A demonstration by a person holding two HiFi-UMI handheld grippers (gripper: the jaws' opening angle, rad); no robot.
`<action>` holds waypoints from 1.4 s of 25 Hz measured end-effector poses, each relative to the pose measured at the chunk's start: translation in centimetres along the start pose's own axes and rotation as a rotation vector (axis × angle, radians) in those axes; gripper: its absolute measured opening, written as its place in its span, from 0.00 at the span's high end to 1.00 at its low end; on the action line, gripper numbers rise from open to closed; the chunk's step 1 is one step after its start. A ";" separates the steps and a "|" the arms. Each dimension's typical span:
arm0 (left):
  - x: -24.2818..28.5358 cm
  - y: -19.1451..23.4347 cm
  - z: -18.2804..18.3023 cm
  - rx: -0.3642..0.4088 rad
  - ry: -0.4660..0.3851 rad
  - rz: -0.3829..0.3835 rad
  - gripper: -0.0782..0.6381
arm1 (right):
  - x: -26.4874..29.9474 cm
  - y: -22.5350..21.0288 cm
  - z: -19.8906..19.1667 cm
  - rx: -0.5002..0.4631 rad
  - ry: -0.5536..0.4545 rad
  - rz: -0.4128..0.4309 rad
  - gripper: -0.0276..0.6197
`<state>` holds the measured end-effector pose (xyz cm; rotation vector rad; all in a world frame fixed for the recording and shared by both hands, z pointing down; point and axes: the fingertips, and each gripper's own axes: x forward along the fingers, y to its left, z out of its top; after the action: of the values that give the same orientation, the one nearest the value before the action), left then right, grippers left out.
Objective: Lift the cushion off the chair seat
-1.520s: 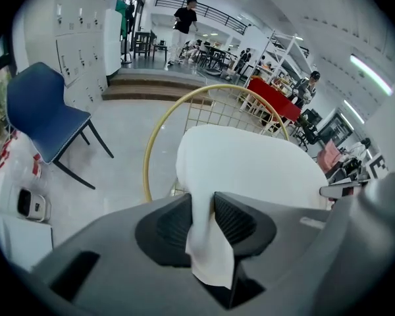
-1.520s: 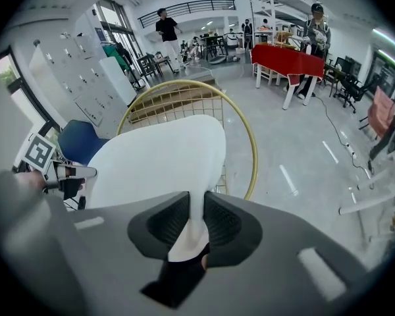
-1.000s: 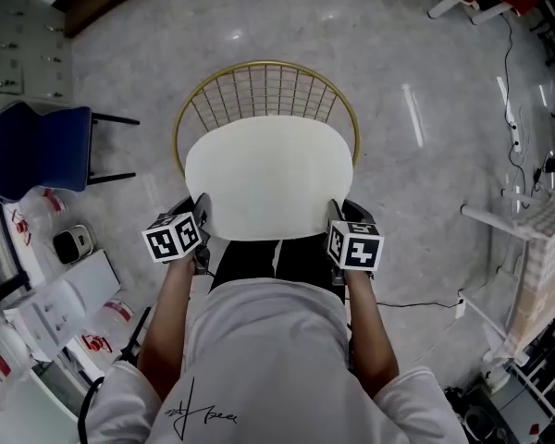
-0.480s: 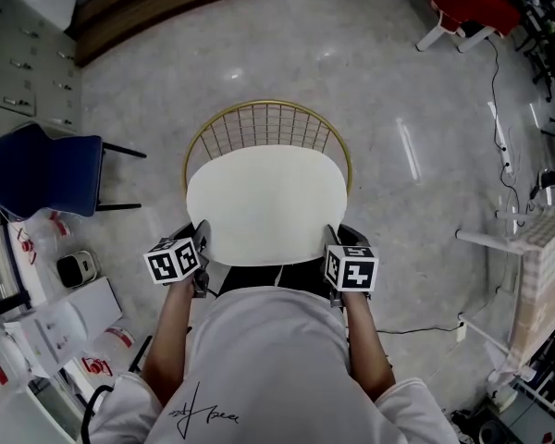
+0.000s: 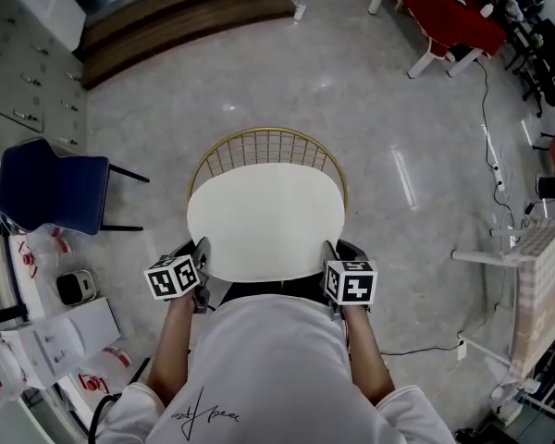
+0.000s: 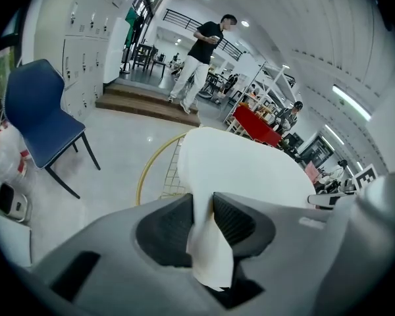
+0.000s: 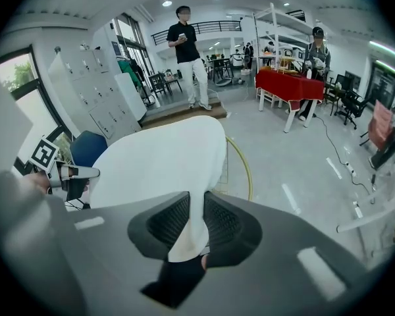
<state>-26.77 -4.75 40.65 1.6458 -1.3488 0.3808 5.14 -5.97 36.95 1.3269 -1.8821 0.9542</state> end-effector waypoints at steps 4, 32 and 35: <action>-1.0 0.3 0.6 -0.007 -0.023 -0.018 0.75 | -0.6 1.0 0.6 -0.014 -0.024 0.002 0.84; -3.8 -0.6 -0.8 0.021 -0.038 -0.075 0.76 | -2.9 2.1 -0.3 -0.053 -0.004 0.130 0.86; -3.8 -0.8 -1.4 0.017 -0.028 -0.075 0.76 | -3.1 1.9 -0.8 -0.048 0.006 0.138 0.87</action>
<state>-26.90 -1.41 38.23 1.7164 -1.3042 0.3271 4.30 -3.35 34.41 1.1772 -2.0009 0.9741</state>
